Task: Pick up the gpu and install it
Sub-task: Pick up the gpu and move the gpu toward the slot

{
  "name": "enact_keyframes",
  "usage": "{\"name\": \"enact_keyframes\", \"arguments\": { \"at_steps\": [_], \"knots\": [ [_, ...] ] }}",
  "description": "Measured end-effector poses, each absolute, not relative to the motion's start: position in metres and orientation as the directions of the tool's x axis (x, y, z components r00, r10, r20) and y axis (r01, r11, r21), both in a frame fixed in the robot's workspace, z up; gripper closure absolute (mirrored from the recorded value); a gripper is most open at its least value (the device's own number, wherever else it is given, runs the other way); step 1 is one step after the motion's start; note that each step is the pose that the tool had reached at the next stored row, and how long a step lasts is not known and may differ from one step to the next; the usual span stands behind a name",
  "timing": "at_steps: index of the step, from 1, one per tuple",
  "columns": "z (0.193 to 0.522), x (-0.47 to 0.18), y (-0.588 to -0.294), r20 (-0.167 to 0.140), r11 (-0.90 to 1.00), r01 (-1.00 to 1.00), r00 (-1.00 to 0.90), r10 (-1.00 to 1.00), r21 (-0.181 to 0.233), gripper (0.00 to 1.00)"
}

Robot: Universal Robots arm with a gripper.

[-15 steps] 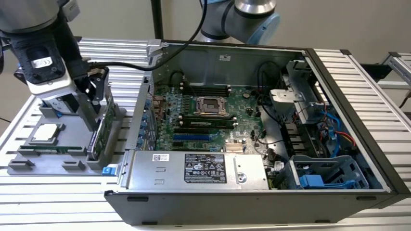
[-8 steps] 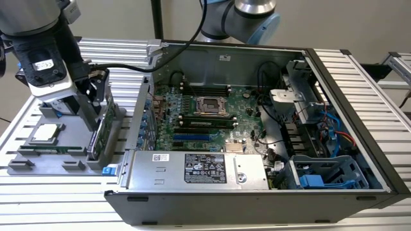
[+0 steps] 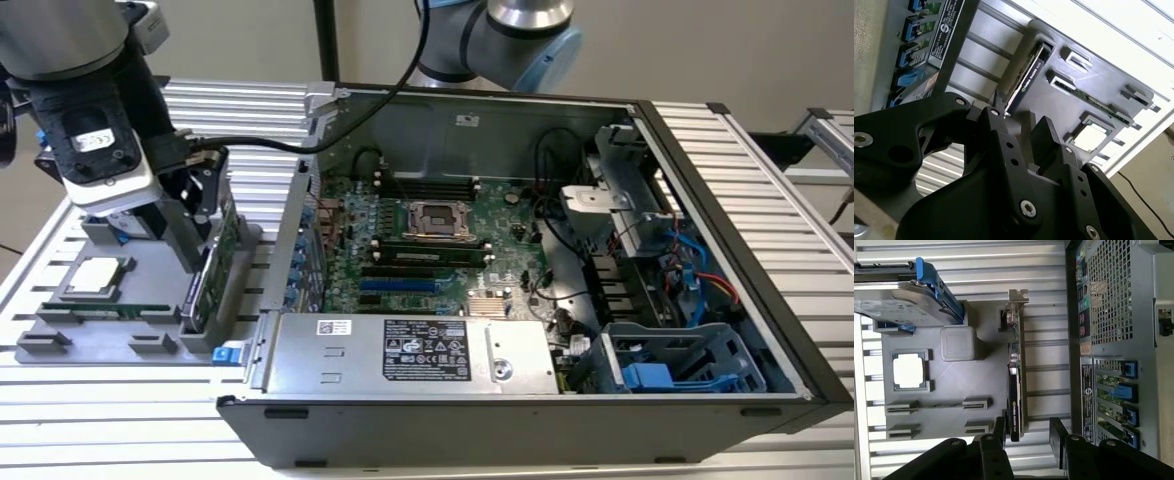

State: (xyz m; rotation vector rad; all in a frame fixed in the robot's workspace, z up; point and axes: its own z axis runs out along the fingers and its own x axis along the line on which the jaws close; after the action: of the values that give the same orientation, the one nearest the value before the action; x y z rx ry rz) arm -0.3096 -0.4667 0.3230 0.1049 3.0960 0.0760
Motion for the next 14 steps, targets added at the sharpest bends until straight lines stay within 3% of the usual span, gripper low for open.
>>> {"name": "enact_keyframes", "arguments": {
  "at_steps": [14],
  "knots": [
    [0.3187,-0.3096,-0.4667,-0.041,0.997,0.067,-0.997,0.069,0.051,0.00]
  ]
}}
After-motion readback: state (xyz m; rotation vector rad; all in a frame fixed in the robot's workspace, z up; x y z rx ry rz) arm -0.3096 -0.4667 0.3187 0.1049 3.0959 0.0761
